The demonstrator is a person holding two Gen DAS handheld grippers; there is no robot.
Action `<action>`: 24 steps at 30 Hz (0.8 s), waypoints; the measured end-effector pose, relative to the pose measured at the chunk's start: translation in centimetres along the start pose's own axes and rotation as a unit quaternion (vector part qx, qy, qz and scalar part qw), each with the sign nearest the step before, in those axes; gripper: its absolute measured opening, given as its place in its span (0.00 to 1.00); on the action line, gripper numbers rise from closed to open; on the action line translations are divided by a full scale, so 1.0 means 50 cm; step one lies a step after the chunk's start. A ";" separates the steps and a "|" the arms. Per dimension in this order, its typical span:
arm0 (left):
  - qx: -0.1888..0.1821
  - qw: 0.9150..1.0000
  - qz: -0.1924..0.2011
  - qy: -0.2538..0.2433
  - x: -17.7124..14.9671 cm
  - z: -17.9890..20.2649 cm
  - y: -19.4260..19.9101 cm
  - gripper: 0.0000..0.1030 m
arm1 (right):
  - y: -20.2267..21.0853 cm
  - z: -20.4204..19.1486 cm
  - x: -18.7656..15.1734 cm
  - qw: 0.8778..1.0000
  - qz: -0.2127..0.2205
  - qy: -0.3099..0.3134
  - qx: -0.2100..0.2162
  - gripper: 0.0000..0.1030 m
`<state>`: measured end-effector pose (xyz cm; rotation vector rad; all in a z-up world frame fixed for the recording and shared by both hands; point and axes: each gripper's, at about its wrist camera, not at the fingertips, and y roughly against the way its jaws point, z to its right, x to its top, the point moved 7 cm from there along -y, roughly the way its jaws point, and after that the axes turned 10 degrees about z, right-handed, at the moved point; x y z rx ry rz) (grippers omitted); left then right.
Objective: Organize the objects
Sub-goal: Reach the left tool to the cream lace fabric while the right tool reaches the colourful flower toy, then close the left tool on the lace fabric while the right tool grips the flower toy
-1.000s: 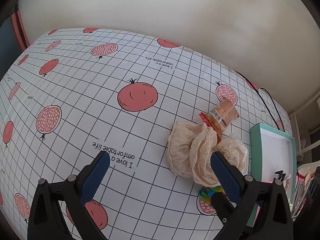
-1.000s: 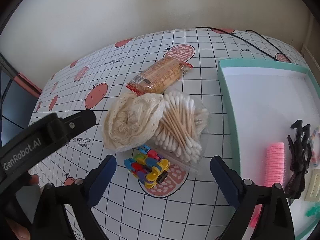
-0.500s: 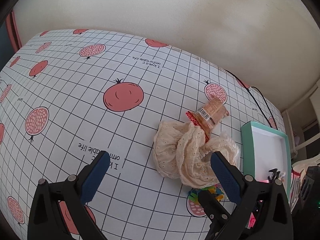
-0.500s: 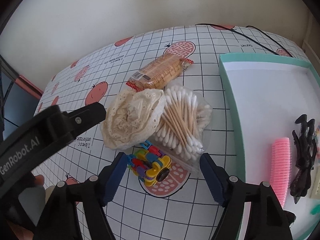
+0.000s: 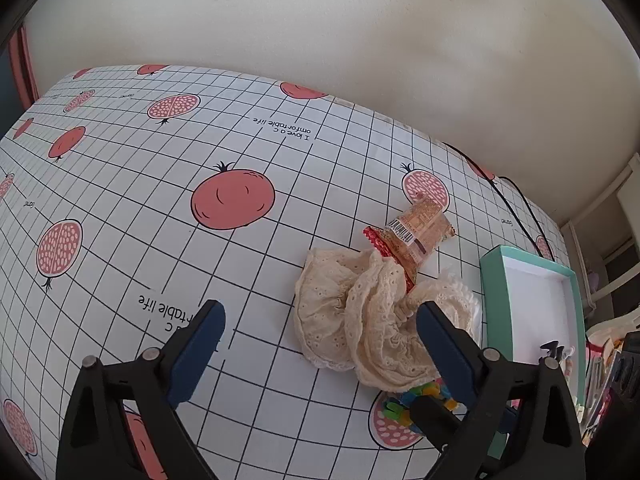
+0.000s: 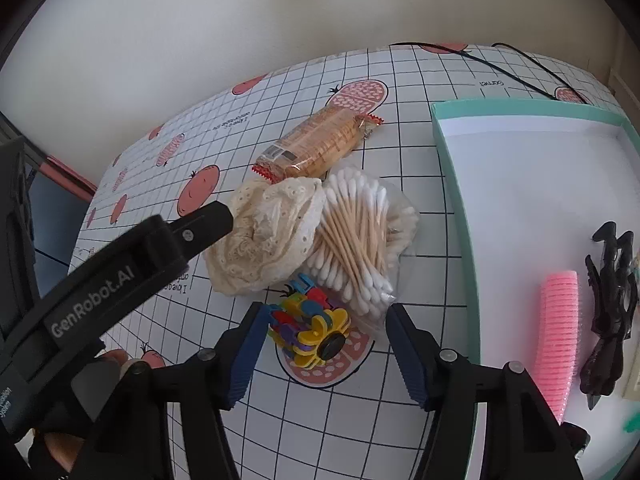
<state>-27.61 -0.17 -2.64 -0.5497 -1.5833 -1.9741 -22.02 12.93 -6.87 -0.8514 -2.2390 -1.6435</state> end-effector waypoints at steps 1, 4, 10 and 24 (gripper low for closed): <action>0.000 1.000 -0.001 -0.001 -0.002 0.001 -0.002 0.90 | 0.000 0.000 0.000 1.000 -0.001 -0.001 0.002 0.61; -0.001 1.000 -0.004 -0.005 -0.006 0.008 -0.010 0.89 | 0.000 -0.002 -0.002 1.000 -0.005 -0.002 0.009 0.58; -0.001 1.000 -0.015 -0.012 -0.016 0.019 -0.025 0.74 | 0.002 -0.005 -0.005 1.000 -0.021 0.004 0.018 0.56; 0.000 0.999 -0.029 -0.025 -0.036 0.032 -0.040 0.37 | 0.001 -0.013 -0.014 0.999 -0.045 0.007 0.027 0.49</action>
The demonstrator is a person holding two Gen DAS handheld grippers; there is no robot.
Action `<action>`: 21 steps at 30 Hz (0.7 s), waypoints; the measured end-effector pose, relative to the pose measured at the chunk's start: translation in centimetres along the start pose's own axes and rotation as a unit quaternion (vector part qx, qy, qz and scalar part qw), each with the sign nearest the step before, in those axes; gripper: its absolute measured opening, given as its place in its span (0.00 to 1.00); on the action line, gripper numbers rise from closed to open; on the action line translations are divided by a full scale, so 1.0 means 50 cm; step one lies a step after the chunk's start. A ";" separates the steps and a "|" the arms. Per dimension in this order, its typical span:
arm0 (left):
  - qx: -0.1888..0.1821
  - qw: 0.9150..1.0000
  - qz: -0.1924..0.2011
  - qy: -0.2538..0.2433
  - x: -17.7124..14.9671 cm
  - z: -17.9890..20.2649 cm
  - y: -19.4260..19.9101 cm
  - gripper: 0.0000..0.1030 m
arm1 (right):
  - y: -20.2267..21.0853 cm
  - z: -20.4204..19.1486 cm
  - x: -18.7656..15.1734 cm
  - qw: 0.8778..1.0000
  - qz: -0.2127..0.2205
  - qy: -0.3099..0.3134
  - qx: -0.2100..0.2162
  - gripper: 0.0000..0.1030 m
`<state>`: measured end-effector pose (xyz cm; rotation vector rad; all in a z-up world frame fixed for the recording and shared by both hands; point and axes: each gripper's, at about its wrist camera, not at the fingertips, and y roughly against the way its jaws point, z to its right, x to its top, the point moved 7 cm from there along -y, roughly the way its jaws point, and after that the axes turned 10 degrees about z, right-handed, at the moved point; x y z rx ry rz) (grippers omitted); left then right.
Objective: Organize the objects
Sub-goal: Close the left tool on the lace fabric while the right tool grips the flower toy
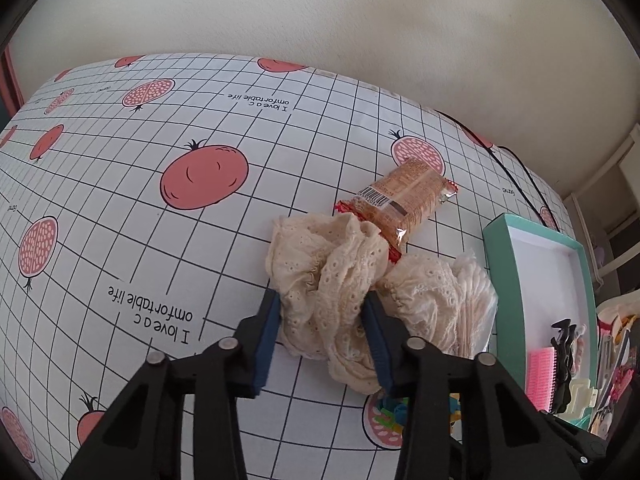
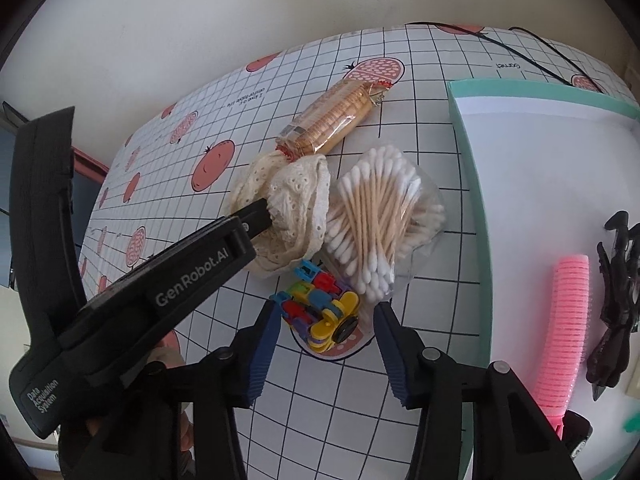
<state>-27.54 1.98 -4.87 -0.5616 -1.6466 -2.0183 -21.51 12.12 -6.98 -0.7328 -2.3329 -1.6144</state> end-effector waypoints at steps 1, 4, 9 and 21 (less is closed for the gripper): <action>0.000 1.000 0.000 0.000 0.000 0.000 0.000 0.35 | -0.001 0.000 0.000 1.000 -0.002 -0.001 -0.001 0.49; 0.005 1.000 0.001 -0.001 0.003 -0.001 0.004 0.24 | 0.005 0.000 0.000 1.000 -0.003 -0.001 -0.003 0.48; 0.017 1.000 -0.002 -0.007 0.005 -0.007 0.008 0.12 | 0.007 -0.005 -0.001 1.000 -0.005 0.008 -0.001 0.46; 0.016 1.000 -0.016 0.014 -0.003 -0.029 0.002 0.10 | -0.023 -0.009 -0.011 1.000 -0.010 0.006 -0.006 0.45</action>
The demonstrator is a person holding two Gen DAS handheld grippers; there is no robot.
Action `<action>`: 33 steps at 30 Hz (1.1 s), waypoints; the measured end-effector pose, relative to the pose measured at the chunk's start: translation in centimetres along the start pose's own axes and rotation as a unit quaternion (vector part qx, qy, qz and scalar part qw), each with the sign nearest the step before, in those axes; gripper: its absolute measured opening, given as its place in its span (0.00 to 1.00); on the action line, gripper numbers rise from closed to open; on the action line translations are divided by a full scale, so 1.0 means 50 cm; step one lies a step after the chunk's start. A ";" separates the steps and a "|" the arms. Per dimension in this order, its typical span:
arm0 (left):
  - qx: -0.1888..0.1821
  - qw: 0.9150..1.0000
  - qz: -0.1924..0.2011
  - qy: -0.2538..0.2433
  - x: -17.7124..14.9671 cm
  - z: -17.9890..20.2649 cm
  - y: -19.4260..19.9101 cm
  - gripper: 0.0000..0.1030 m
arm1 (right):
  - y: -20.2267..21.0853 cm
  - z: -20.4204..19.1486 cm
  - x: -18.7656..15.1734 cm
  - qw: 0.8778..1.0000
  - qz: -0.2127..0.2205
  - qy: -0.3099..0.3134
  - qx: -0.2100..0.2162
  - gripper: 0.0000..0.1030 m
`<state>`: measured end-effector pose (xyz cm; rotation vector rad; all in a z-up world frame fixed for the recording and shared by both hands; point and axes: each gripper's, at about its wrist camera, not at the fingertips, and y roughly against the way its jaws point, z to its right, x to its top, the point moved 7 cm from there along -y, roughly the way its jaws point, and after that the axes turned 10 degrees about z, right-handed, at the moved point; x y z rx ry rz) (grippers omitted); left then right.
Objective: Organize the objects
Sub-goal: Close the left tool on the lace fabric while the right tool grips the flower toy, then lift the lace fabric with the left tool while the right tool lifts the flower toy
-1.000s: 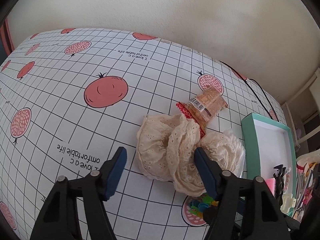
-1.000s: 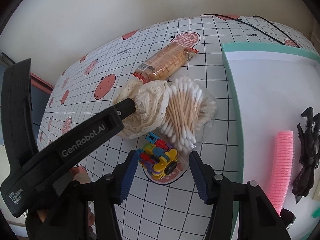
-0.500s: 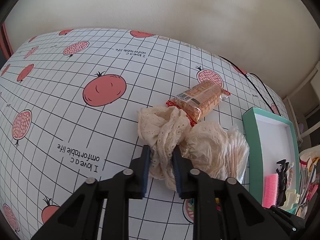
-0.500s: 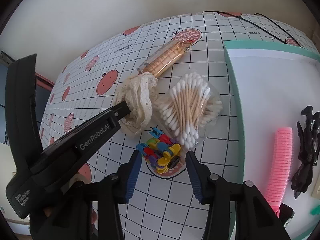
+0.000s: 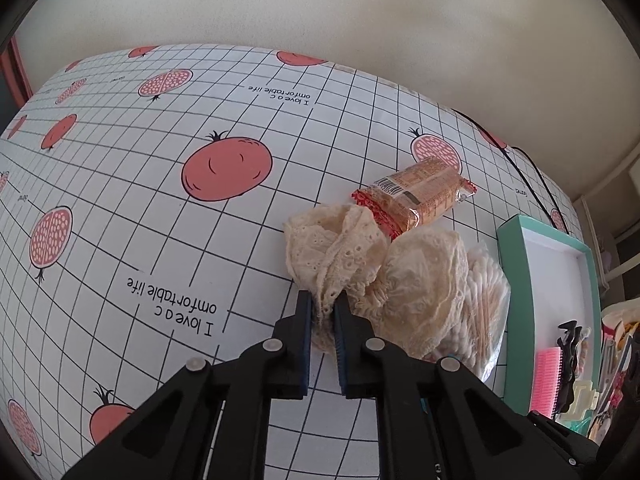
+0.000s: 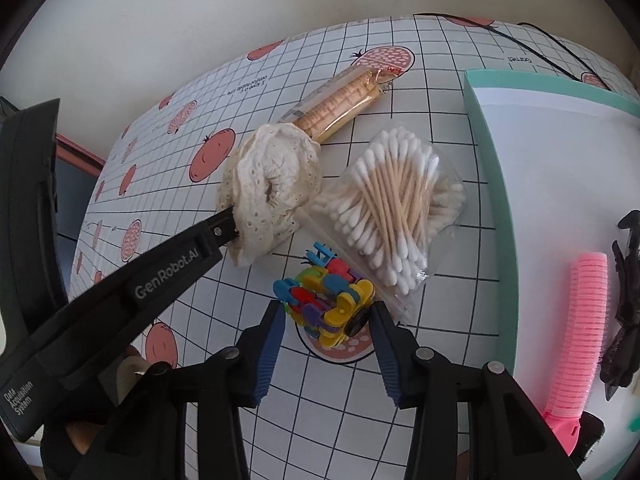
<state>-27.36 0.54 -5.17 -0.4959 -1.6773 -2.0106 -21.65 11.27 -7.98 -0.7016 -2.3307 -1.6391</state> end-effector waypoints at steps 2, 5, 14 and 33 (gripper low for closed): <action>-0.001 1.000 -0.001 0.001 -0.001 -0.002 -0.002 0.10 | -0.002 0.001 0.000 1.000 0.002 -0.002 0.000 0.45; -0.004 1.000 -0.001 0.004 -0.001 -0.003 -0.004 0.10 | -0.001 0.002 0.001 1.000 0.004 -0.006 0.002 0.45; -0.013 1.000 0.004 0.006 -0.004 0.000 -0.006 0.12 | 0.001 0.006 0.002 1.000 0.013 -0.011 0.006 0.45; -0.019 0.999 0.027 0.007 0.022 0.011 0.024 0.06 | 0.011 0.005 0.022 0.999 0.034 -0.004 0.019 0.39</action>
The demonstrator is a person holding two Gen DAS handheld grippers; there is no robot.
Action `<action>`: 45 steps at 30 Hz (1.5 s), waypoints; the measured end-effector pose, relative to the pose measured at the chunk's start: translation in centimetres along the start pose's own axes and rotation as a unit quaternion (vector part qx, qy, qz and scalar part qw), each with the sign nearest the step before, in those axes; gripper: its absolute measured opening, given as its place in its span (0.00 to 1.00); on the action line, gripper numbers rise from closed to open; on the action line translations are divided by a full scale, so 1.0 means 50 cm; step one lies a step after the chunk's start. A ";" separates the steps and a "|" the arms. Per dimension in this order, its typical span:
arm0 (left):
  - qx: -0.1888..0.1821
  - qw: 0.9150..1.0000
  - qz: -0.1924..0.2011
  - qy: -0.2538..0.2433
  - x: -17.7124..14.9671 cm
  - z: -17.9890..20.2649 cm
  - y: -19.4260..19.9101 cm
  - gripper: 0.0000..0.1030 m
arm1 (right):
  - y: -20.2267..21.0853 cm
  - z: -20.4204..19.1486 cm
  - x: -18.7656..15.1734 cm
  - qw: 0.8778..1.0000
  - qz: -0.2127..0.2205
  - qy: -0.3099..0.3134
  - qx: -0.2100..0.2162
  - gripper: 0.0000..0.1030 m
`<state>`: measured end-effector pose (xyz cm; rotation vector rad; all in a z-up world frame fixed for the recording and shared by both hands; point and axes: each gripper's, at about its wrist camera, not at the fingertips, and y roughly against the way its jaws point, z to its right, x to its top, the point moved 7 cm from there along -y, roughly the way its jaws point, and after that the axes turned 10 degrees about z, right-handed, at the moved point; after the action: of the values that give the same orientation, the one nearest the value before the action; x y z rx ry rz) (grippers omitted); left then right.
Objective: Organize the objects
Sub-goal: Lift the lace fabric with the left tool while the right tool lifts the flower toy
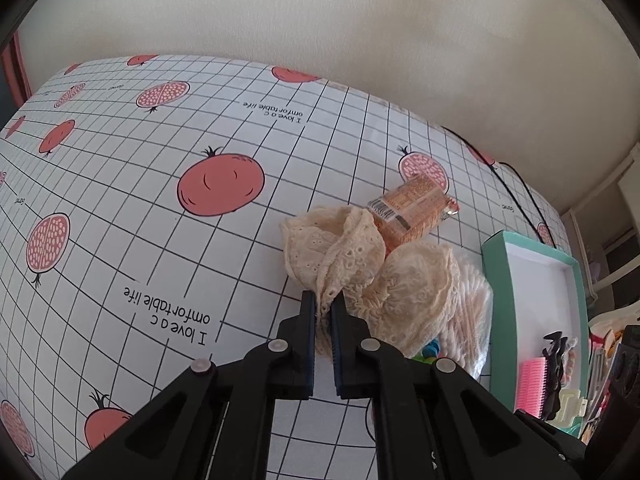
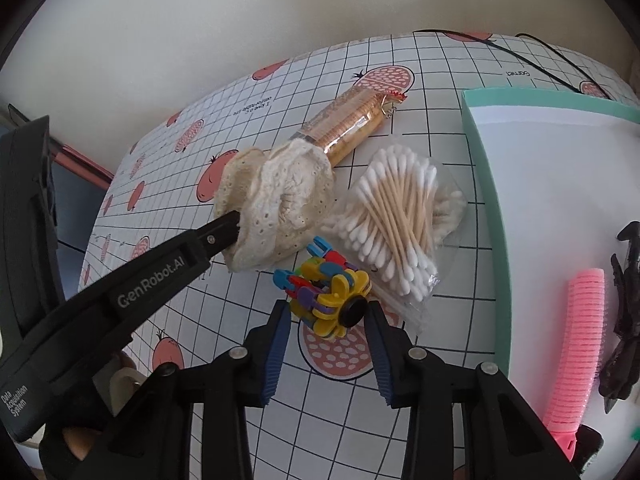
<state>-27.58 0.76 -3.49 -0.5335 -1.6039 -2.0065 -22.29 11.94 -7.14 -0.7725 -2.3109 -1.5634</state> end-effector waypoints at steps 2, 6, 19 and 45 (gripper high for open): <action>-0.003 1.000 0.006 0.001 0.010 0.003 0.010 0.06 | 0.008 -0.002 0.006 1.000 0.006 -0.001 0.003 0.39; -0.010 1.000 0.024 0.001 0.034 0.009 0.036 0.06 | 0.021 -0.010 0.019 1.000 0.018 0.000 0.007 0.39; -0.019 0.996 0.084 0.005 0.103 0.015 0.122 0.06 | 0.085 -0.007 0.053 0.998 0.051 -0.005 0.023 0.39; -0.044 0.990 0.133 -0.022 0.127 0.086 0.199 0.06 | 0.154 0.100 0.084 0.996 0.085 -0.030 -0.009 0.39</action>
<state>-26.55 2.31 8.94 -0.7864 -1.3917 -1.8821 -21.07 19.91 -1.04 -1.0059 -2.2084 -1.5080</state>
